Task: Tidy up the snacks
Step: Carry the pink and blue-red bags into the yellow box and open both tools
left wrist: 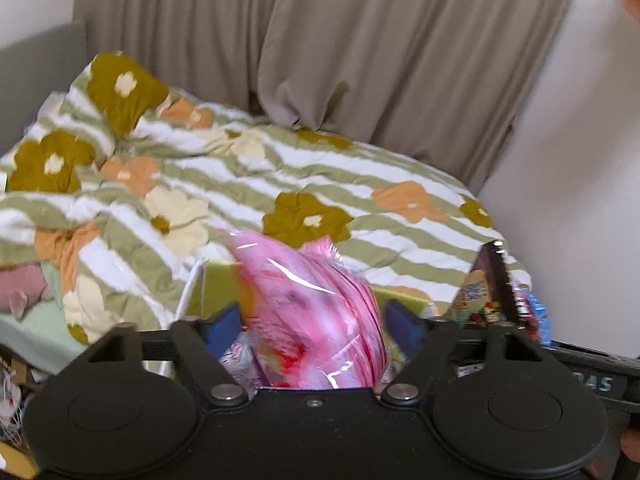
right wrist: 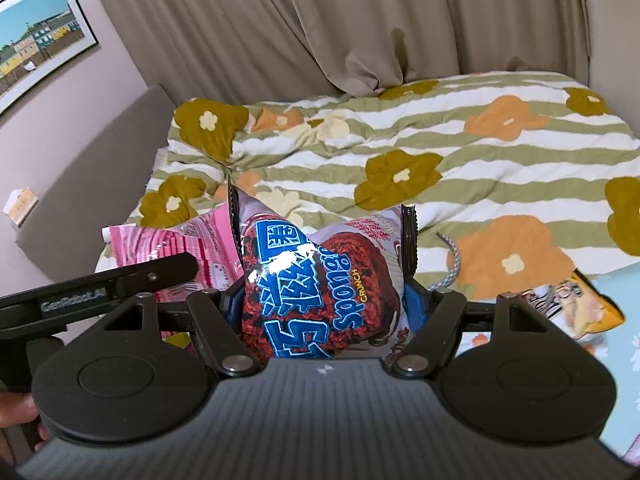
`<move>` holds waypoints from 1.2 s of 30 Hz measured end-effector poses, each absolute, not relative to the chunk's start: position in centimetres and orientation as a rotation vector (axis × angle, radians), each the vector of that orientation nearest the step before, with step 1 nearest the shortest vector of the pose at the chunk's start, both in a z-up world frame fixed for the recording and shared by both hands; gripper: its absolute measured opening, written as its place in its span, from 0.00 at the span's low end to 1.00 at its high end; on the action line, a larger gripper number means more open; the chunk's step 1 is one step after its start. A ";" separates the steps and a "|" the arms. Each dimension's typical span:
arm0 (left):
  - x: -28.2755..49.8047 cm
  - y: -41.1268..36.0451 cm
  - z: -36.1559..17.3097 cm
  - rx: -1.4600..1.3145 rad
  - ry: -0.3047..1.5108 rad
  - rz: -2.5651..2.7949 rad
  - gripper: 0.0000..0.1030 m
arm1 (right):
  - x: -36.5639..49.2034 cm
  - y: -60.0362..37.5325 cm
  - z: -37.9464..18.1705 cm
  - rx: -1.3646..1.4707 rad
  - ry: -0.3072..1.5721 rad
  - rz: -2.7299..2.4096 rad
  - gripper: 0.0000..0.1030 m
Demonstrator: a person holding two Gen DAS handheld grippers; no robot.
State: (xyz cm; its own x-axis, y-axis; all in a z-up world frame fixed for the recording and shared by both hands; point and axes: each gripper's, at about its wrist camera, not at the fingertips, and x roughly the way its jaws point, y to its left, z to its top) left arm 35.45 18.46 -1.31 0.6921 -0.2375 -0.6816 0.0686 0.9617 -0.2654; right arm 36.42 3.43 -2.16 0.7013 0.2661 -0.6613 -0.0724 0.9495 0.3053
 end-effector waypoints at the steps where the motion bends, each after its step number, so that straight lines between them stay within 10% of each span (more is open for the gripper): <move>1: 35.6 18.8 -1.7 -0.225 0.797 -0.160 0.93 | 36.4 3.6 -2.3 0.266 0.778 0.186 0.85; 36: 29.8 18.3 -2.1 -0.176 0.774 -0.006 0.96 | 40.7 3.0 -4.8 0.376 0.832 0.258 1.00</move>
